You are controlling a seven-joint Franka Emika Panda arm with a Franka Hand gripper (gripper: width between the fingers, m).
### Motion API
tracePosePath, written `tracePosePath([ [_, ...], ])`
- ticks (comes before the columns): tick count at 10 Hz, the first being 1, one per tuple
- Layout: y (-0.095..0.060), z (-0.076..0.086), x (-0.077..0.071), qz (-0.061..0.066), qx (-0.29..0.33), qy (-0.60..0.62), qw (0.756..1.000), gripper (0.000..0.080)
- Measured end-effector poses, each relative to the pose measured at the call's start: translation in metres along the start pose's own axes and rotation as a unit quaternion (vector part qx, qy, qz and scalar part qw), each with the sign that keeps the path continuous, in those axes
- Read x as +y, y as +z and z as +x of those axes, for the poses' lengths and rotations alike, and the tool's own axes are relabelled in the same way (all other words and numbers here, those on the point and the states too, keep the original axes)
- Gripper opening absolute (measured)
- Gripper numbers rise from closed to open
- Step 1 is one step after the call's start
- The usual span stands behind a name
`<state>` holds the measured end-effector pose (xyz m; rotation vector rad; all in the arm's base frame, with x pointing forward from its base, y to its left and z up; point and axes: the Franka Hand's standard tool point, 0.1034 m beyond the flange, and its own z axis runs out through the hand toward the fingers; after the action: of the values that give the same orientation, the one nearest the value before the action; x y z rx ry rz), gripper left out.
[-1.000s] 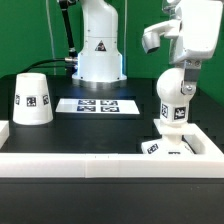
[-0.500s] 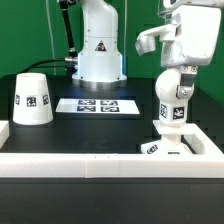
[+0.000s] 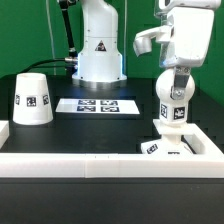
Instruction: Assemble lamp
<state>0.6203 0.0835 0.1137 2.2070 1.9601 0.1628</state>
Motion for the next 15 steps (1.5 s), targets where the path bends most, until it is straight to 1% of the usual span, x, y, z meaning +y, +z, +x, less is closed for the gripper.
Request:
tracePosePath([
  [1,0.0,-0.001,-0.001,-0.001,0.003,0.069,0.998,0.0574],
  [2,0.0,-0.001,-0.003,-0.008,0.01,0.132,0.991,0.0574],
  [3,0.001,0.001,-0.005,-0.012,0.018,0.215,0.976,0.0574],
  [5,0.001,0.003,-0.004,-0.014,0.024,0.301,0.953,0.0576],
  [6,0.0,0.005,-0.003,-0.012,0.027,0.361,0.932,0.0576],
  [7,-0.001,0.008,-0.001,-0.012,0.028,0.387,0.921,0.0576],
  [8,-0.001,0.007,-0.001,-0.012,0.029,0.4,0.916,0.0576],
  [9,-0.001,0.008,-0.001,-0.01,0.032,0.439,0.898,0.0576],
  [11,-0.002,0.008,0.001,-0.009,0.035,0.489,0.872,0.0576],
  [12,-0.002,0.008,0.001,-0.007,0.036,0.515,0.856,0.0576],
  [13,-0.002,0.009,0.001,-0.005,0.039,0.544,0.838,0.0576],
  [14,-0.002,0.011,-0.004,0.001,0.046,0.624,0.78,0.0576],
  [15,-0.002,0.012,-0.006,0.005,0.048,0.658,0.751,0.0576],
])
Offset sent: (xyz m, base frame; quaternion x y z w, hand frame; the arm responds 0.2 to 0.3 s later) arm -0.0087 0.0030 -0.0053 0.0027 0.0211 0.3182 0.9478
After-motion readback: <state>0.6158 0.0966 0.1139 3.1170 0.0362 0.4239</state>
